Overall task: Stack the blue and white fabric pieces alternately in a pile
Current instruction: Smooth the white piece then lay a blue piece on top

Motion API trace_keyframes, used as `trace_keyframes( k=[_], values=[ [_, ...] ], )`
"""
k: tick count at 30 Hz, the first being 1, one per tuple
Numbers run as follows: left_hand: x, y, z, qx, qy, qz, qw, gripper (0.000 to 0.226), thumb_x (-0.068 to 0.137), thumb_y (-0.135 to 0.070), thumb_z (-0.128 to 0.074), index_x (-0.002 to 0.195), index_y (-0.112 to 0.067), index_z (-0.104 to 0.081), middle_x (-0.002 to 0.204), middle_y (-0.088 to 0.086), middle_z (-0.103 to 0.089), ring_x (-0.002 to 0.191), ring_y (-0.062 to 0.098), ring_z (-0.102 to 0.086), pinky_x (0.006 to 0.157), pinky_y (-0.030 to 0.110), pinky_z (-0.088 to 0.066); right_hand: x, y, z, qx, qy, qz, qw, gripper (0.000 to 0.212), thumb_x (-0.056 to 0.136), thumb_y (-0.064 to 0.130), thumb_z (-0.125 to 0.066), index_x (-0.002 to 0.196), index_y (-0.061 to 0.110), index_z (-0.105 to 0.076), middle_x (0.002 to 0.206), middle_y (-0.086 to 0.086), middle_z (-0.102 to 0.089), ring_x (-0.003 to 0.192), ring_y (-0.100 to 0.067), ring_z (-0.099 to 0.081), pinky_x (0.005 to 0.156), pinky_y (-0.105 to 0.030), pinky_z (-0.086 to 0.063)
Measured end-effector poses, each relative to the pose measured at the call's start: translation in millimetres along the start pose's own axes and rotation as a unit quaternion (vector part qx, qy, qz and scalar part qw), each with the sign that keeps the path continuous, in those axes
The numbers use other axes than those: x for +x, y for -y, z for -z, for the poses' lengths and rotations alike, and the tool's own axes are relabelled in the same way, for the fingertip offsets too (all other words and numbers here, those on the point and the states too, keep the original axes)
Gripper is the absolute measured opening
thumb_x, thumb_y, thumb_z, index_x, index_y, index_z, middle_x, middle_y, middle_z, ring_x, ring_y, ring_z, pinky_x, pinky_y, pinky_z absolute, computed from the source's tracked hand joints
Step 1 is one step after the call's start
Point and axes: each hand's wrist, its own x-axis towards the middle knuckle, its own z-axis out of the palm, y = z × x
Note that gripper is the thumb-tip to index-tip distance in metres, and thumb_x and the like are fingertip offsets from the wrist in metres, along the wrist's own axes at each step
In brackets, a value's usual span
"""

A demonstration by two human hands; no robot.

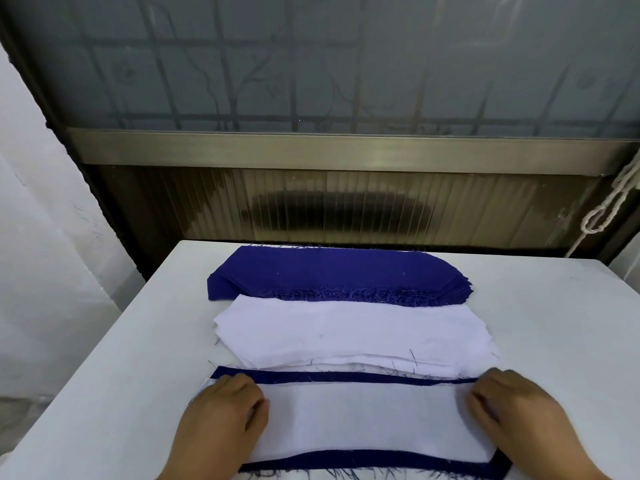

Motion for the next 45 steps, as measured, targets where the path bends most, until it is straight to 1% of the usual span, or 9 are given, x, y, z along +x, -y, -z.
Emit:
trace_keyframes(
  k=[4, 9, 14, 23, 27, 32, 37, 40, 45],
  values=[
    [43, 0, 0, -0.008, -0.007, 0.005, 1.0, 0.024, 0.088, -0.032, -0.051, 0.072, -0.022, -0.065, 0.077, -0.014, -0.06, 0.066, 0.006, -0.052, 0.057, 0.021, -0.045, 41, 0, -7, 0.048, 0.029, -0.021, 0.998, 0.014, 0.074, 0.009, -0.079, 0.073, 0.017, -0.067, 0.075, 0.006, -0.064, 0.064, -0.019, -0.06, 0.054, -0.026, -0.046],
    [121, -8, -19, -0.021, -0.047, -0.018, 0.999, 0.011, 0.084, -0.01, -0.07, 0.094, -0.015, -0.073, 0.096, -0.006, -0.07, 0.084, 0.015, -0.064, 0.075, 0.028, -0.054, 115, 4, -38, 0.084, 0.098, -0.034, 0.991, 0.034, 0.088, 0.016, -0.067, 0.122, 0.015, -0.063, 0.123, 0.001, -0.062, 0.112, -0.02, -0.057, 0.093, -0.03, -0.047],
    [172, 0, -50, 0.007, 0.116, 0.024, 0.993, 0.048, 0.097, -0.032, -0.052, 0.143, -0.018, -0.045, 0.149, -0.002, -0.043, 0.137, 0.017, -0.037, 0.112, 0.031, -0.03, 156, 7, -62, 0.094, 0.174, -0.018, 0.98, 0.046, 0.096, 0.026, -0.054, 0.141, 0.02, -0.048, 0.146, 0.005, -0.046, 0.134, -0.013, -0.041, 0.111, -0.026, -0.031],
    [172, 4, -68, 0.131, 0.133, -0.06, 0.981, 0.038, 0.099, -0.012, -0.047, 0.136, -0.018, -0.054, 0.146, 0.001, -0.048, 0.133, 0.019, -0.045, 0.107, 0.032, -0.041, 150, 4, -74, -0.063, 0.152, 0.069, 0.984, 0.035, 0.099, 0.013, -0.046, 0.132, 0.017, -0.056, 0.133, 0.003, -0.059, 0.119, -0.016, -0.056, 0.1, -0.027, -0.044],
    [172, -1, -65, 0.151, 0.129, -0.05, 0.979, 0.037, 0.092, -0.004, -0.049, 0.124, -0.02, -0.059, 0.121, -0.004, -0.063, 0.108, 0.016, -0.058, 0.079, 0.028, -0.051, 149, 6, -74, -0.065, 0.143, 0.064, 0.986, 0.025, 0.096, 0.011, -0.052, 0.118, 0.013, -0.064, 0.112, -0.001, -0.067, 0.097, -0.019, -0.061, 0.083, -0.029, -0.051],
    [175, -5, -57, 0.162, 0.104, -0.023, 0.981, 0.021, 0.094, -0.01, -0.05, 0.095, -0.023, -0.066, 0.085, -0.008, -0.063, 0.074, 0.01, -0.054, 0.052, 0.025, -0.034, 151, 7, -72, -0.047, 0.109, 0.037, 0.992, 0.019, 0.099, 0.018, -0.051, 0.107, 0.017, -0.068, 0.103, 0.003, -0.068, 0.092, -0.016, -0.061, 0.072, -0.024, -0.049],
    [181, -1, -62, 0.076, 0.109, -0.03, 0.991, 0.027, 0.101, -0.02, -0.042, 0.124, -0.022, -0.056, 0.119, -0.004, -0.061, 0.101, 0.013, -0.054, 0.076, 0.027, -0.051, 153, 3, -74, 0.0, 0.092, 0.023, 0.995, 0.02, 0.1, 0.025, -0.049, 0.109, 0.018, -0.066, 0.106, 0.004, -0.066, 0.095, -0.014, -0.059, 0.074, -0.019, -0.041],
    [182, 2, -68, 0.069, 0.146, -0.054, 0.985, 0.043, 0.101, -0.016, -0.041, 0.145, -0.017, -0.041, 0.15, 0.0, -0.039, 0.133, 0.019, -0.041, 0.104, 0.032, -0.041, 155, 1, -73, 0.014, 0.117, 0.049, 0.992, 0.03, 0.101, 0.025, -0.045, 0.127, 0.018, -0.061, 0.125, 0.006, -0.061, 0.111, -0.014, -0.055, 0.09, -0.023, -0.045],
    [186, 1, -72, 0.126, 0.154, -0.067, 0.978, 0.047, 0.09, 0.0, -0.046, 0.134, -0.017, -0.052, 0.136, -0.001, -0.054, 0.122, 0.019, -0.05, 0.098, 0.032, -0.046, 153, 5, -76, -0.055, 0.134, 0.092, 0.985, 0.031, 0.095, 0.012, -0.053, 0.124, 0.016, -0.063, 0.121, 0.001, -0.064, 0.104, -0.019, -0.058, 0.09, -0.027, -0.049]
  ],
)
